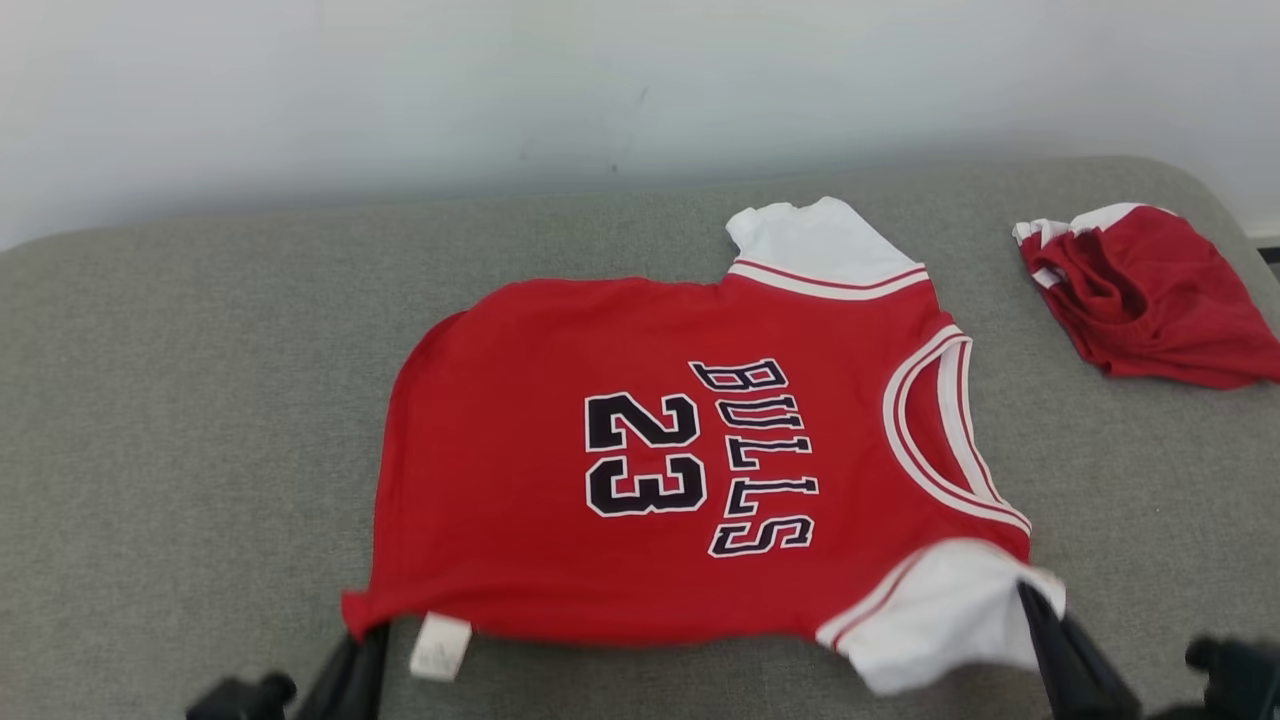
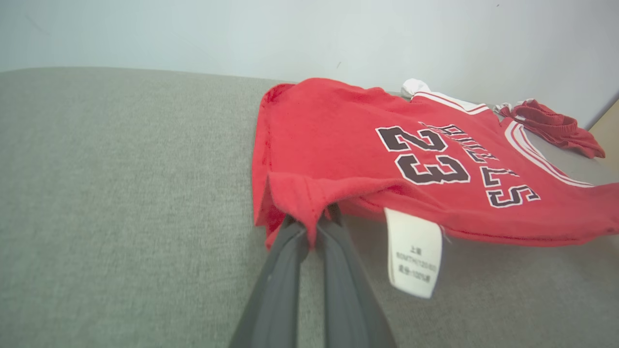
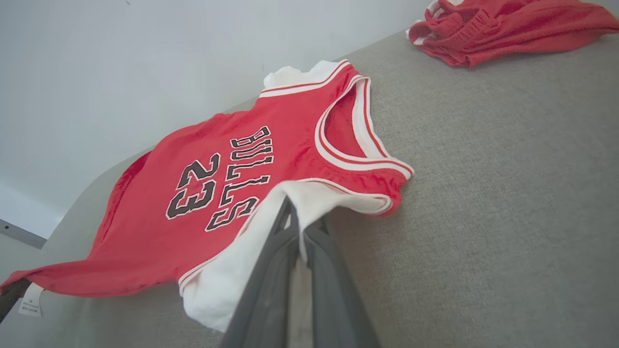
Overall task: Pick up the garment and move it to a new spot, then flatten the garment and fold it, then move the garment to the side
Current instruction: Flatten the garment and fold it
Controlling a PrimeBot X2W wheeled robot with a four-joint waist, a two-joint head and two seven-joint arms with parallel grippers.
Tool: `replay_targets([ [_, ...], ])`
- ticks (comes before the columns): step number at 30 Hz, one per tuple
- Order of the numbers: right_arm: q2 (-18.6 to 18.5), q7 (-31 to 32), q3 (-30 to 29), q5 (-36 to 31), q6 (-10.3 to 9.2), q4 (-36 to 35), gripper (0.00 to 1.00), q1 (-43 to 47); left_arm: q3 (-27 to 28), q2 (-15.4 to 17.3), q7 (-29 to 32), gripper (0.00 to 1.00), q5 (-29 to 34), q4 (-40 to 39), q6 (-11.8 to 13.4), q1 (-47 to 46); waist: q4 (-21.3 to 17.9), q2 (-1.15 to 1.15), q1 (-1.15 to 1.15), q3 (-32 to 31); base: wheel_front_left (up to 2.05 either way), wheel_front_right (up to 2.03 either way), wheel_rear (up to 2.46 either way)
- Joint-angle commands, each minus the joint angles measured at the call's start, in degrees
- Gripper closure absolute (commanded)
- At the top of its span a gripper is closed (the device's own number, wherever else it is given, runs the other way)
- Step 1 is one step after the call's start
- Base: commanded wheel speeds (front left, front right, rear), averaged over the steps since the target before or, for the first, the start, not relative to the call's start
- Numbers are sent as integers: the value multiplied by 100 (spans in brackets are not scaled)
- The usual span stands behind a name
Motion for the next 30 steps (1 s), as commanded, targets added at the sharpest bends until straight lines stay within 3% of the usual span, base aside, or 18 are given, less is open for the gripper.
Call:
replay_targets([
  [1,-67,-32,26,28,-14,-16,100,-149,11,70,-15,100,52,-42,-20,-151,-47,0,0,65,0,0,0],
  [7,-288,5,85,354,-14,161,100,-1713,-167,620,429,100,260,-315,-147,-1561,-101,0,0,336,0,0,0],
  [11,-365,103,129,510,-14,446,100,-3138,-205,977,910,100,67,-517,-188,-2849,-186,0,0,695,0,0,0],
  [18,-294,255,-154,503,-14,1614,100,-6168,-872,1594,1741,100,-485,-290,-181,-5591,-282,0,0,1633,0,0,0],
  [23,-238,250,-422,181,-14,2879,100,-8520,-1334,1721,2015,100,-966,364,-182,-7537,-348,0,0,2296,0,0,0],
  [30,-346,-31,-302,-738,-14,4348,100,-11179,-1866,1527,1936,100,-1411,1529,-183,-9656,-309,0,0,2937,0,0,0],
])
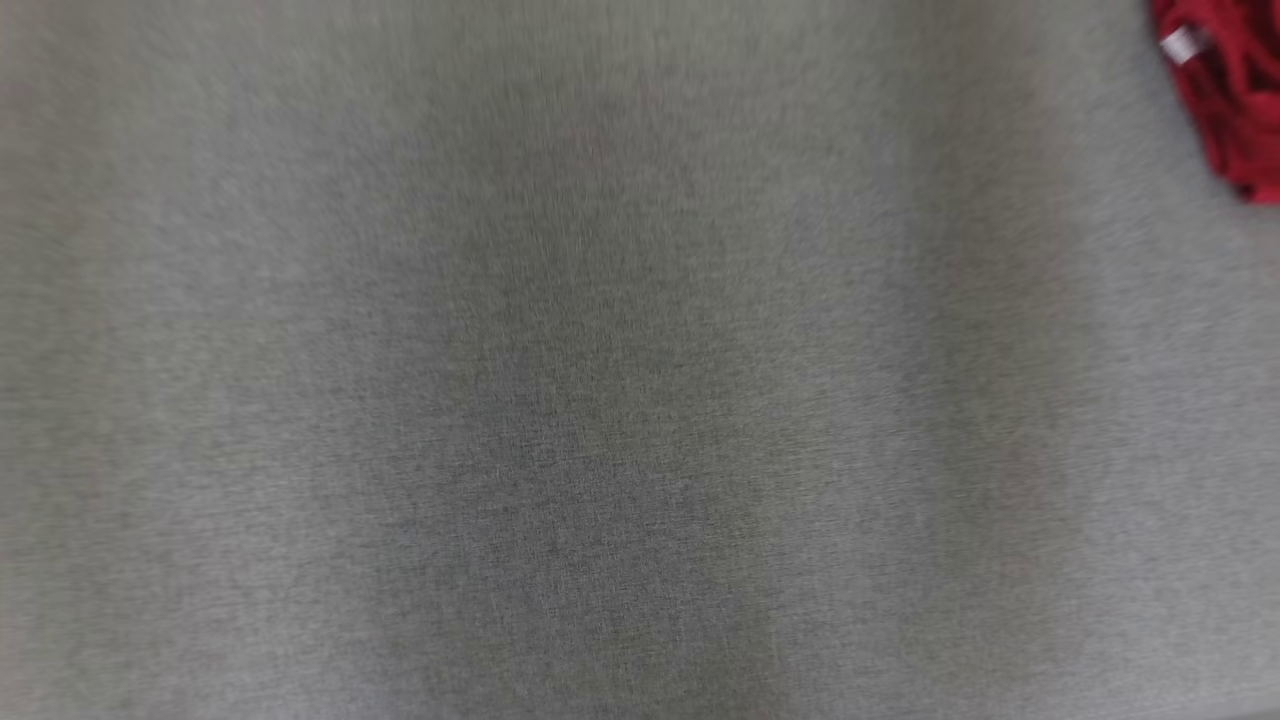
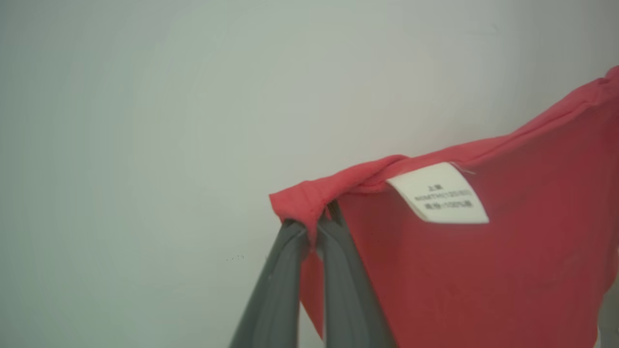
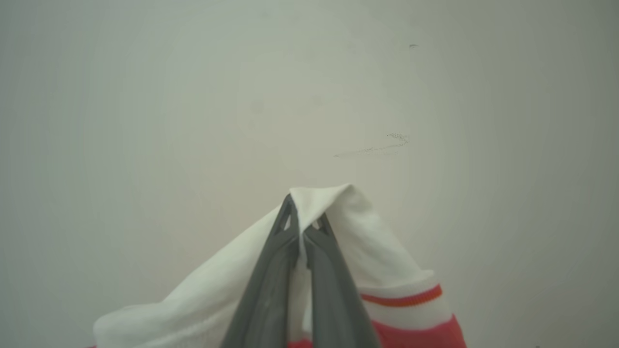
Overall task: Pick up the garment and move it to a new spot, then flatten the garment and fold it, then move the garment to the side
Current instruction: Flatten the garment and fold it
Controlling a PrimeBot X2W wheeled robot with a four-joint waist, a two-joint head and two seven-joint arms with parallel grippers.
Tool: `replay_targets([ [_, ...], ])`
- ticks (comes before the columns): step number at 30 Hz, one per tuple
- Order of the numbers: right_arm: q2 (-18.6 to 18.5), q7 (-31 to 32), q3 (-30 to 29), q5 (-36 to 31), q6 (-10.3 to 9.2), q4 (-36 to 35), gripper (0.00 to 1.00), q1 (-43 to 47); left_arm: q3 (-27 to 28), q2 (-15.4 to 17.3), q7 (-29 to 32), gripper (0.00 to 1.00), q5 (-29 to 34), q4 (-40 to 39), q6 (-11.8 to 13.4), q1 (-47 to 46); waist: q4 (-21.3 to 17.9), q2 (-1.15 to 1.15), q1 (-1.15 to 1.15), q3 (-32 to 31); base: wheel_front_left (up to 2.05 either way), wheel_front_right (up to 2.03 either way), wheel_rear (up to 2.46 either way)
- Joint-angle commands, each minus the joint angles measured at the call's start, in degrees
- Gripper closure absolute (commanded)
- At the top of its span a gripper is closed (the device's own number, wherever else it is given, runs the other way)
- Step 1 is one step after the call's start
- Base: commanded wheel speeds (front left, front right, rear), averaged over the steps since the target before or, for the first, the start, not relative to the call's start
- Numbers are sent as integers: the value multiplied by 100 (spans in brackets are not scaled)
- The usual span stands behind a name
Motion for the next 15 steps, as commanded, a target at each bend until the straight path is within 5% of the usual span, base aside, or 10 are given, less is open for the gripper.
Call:
replay_targets([
  [1,-24,-139,6,-212,-14,337,100,-536,-134,-51,-92,100,-96,300,12,-433,-18,-2,-2,648,0,0,0],
  [15,17,-835,254,-1284,-14,2540,100,-2497,-1150,-309,-565,100,-728,1674,12,-1951,70,-2,-2,947,0,0,0],
])
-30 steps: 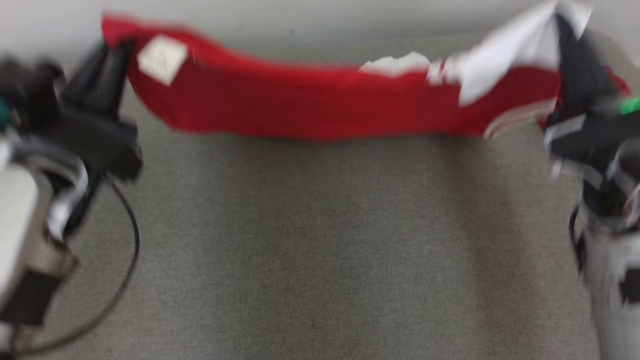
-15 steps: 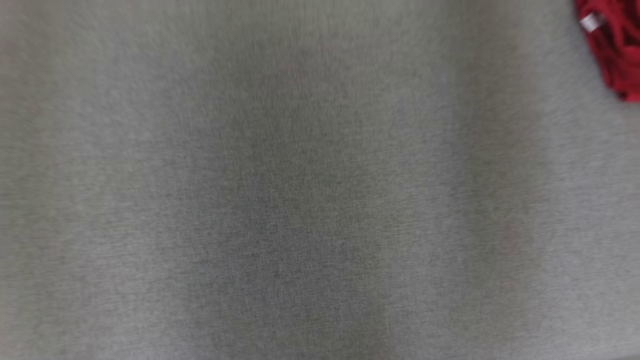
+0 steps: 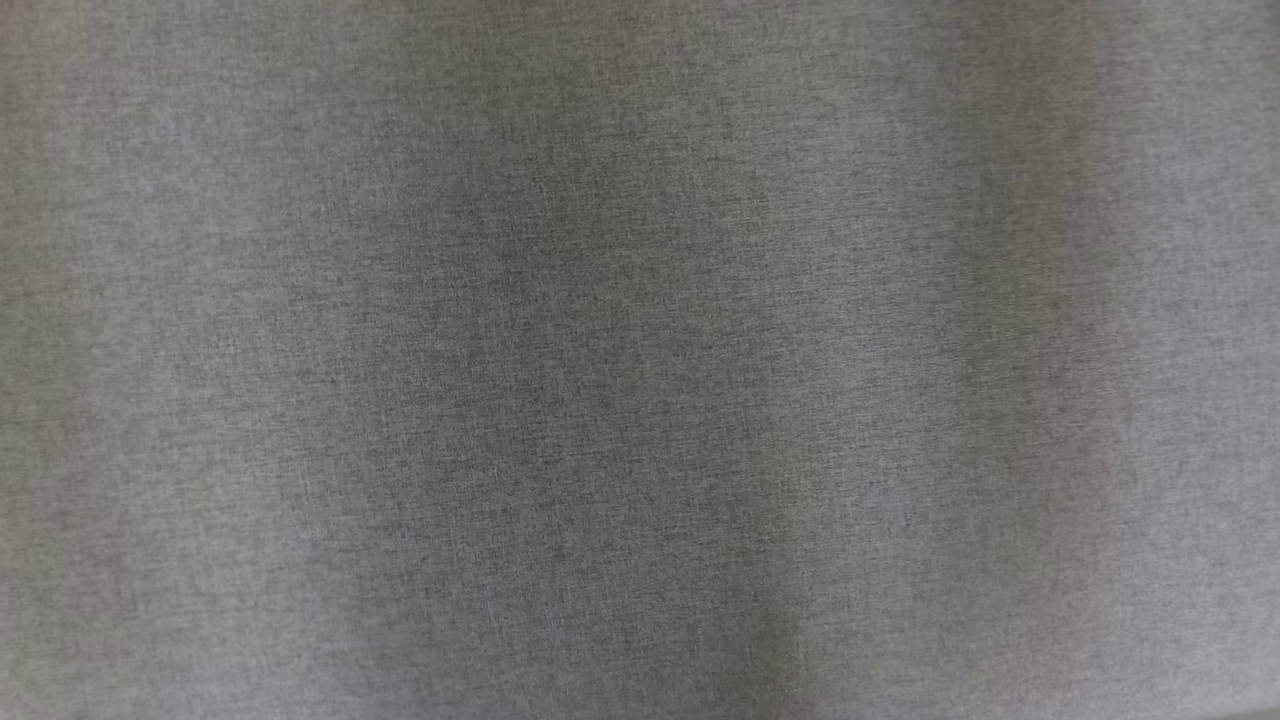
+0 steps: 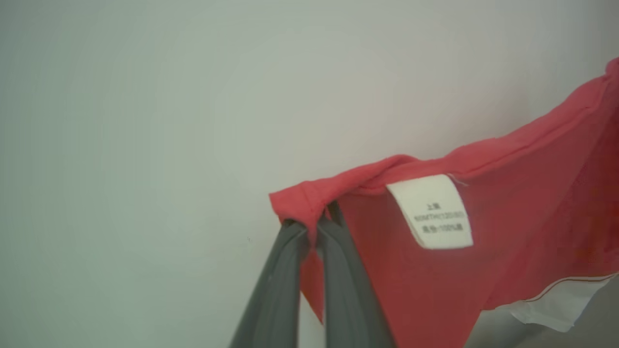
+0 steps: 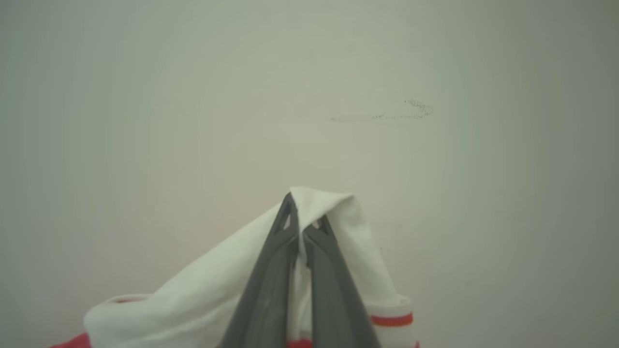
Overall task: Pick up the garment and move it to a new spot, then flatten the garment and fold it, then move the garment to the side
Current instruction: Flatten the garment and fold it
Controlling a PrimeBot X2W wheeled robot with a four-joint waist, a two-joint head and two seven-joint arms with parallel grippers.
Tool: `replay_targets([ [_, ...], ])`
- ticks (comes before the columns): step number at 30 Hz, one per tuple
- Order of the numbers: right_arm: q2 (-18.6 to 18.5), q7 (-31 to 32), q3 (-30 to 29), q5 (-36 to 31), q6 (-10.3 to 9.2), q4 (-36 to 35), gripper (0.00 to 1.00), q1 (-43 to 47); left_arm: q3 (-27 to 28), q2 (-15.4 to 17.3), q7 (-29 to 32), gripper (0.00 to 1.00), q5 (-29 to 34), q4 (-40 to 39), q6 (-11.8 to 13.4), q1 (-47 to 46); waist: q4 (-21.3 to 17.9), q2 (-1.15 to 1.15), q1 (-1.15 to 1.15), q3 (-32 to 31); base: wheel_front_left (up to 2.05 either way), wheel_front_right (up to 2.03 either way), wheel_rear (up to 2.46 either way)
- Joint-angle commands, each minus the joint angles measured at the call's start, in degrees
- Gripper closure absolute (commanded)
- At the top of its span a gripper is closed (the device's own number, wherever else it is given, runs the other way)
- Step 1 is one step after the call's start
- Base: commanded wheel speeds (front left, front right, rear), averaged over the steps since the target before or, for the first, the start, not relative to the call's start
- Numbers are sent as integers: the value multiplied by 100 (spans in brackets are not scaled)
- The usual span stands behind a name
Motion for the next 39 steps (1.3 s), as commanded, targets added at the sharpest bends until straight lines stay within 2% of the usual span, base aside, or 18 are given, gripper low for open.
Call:
replay_targets([
  [1,51,-65,42,-44,-14,91,100,-103,-50,-5,-68,100,-89,66,12,-106,14,-2,-1,25,0,0,0],
  [11,138,-414,290,-173,-14,605,100,-278,-655,136,-387,100,-592,408,12,-296,-2,-2,-1,49,0,0,0],
  [24,164,-533,342,-305,-14,805,100,-313,-1325,232,-603,100,-1079,613,11,-626,-7,-2,-1,82,0,0,0],
  [29,127,-709,386,-469,-14,772,100,-280,-1640,242,-772,100,-1079,744,11,-836,4,-2,-1,81,0,0,0],
  [36,162,-819,259,-432,-14,825,100,-261,-1774,123,-1000,100,-1226,851,11,-907,105,-2,-1,153,0,0,0],
  [39,338,-895,266,-288,-14,811,100,-124,-1780,114,-1152,100,-1347,868,11,-737,130,-2,-1,148,0,0,0],
])
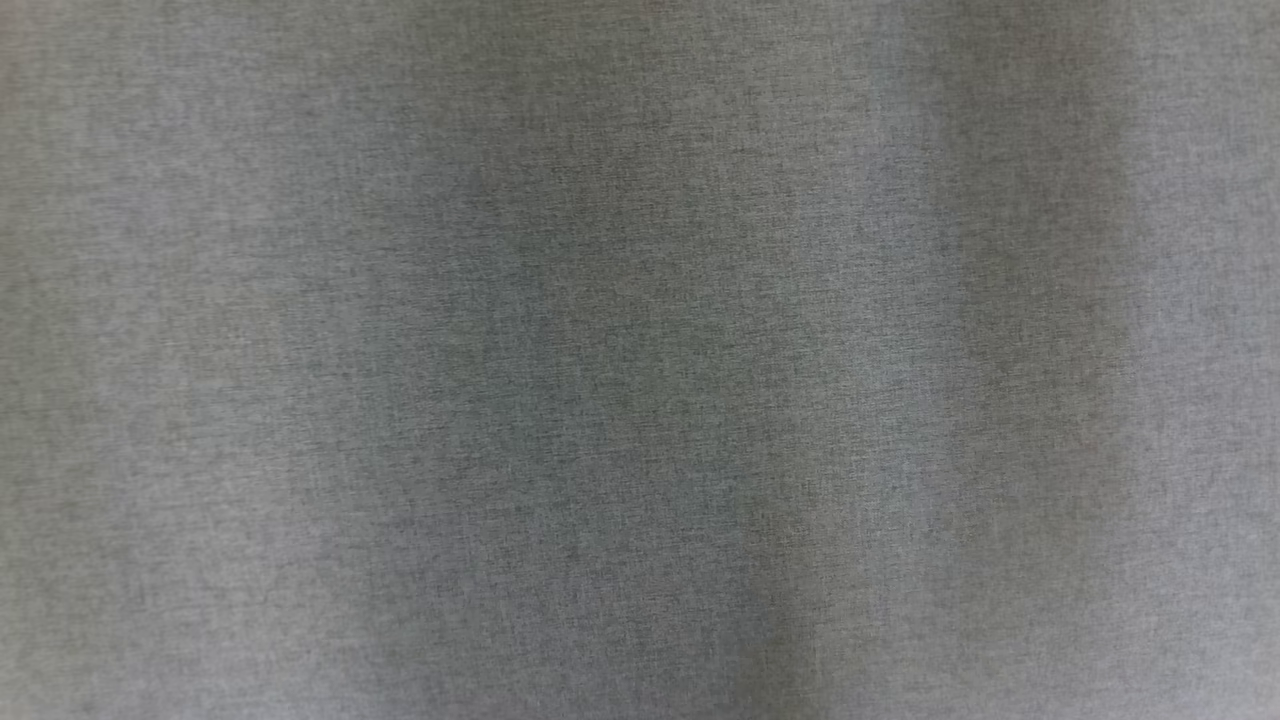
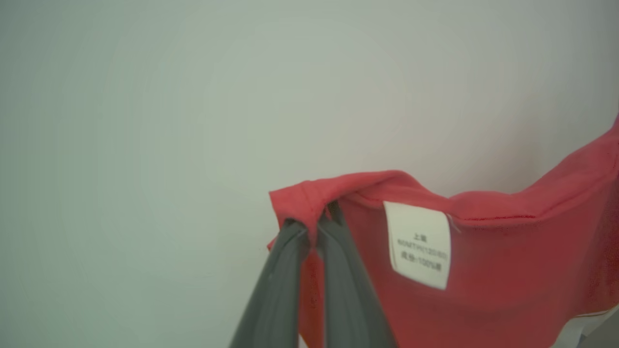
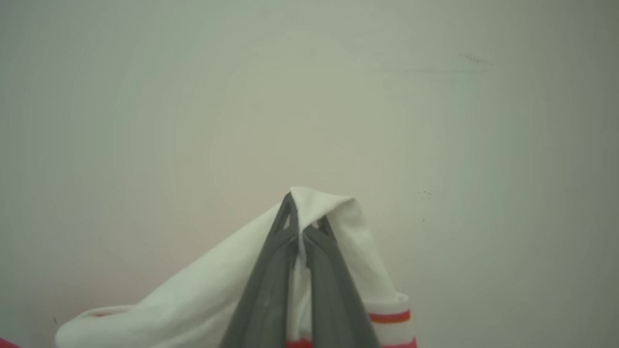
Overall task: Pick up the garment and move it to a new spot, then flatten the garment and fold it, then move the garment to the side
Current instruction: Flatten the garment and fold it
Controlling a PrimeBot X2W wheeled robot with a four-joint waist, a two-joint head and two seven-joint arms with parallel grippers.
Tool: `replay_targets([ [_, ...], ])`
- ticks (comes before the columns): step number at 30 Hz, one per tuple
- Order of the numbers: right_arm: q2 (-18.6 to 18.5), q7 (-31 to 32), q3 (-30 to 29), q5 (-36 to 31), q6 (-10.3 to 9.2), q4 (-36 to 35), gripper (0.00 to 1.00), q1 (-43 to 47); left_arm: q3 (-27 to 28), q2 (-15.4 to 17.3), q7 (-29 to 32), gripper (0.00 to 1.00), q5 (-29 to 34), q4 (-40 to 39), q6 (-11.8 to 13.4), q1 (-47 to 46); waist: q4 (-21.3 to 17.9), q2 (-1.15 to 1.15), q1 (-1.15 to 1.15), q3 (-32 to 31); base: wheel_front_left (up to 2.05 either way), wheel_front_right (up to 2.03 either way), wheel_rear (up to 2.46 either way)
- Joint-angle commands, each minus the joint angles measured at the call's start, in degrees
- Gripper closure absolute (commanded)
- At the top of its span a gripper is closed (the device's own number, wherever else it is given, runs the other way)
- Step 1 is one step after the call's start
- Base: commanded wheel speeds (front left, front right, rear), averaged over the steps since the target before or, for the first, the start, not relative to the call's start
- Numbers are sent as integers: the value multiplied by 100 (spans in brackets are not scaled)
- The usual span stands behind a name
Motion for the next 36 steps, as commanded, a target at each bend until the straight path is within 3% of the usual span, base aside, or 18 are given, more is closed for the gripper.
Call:
replay_targets([
  [1,48,-46,12,27,-14,-23,100,77,-33,2,-23,100,-28,-7,11,129,11,0,0,-17,0,0,0],
  [7,176,7,281,671,-14,-246,100,906,-32,202,-269,100,-294,-364,11,857,8,0,0,-376,0,0,0],
  [11,72,226,637,1304,-14,-660,100,1737,79,358,-312,100,-487,-670,11,1642,-31,0,0,-723,0,0,0],
  [16,-299,457,1121,2214,-14,-1584,100,3152,623,503,-309,100,-265,-1234,15,2856,-72,0,0,-1177,0,0,0],
  [23,-934,810,1416,3254,-14,-3256,100,5415,1864,712,-311,100,226,-2433,393,4946,-190,0,0,-1755,0,0,0],
  [30,-1346,1145,1091,3566,-14,-4777,100,7599,2603,663,-312,100,888,-3587,807,7132,-140,0,0,-2158,0,0,0],
  [36,-1185,1554,577,3394,-14,-5743,100,9385,3015,407,-312,100,1345,-4175,956,8464,-47,0,0,-2423,0,0,0],
])
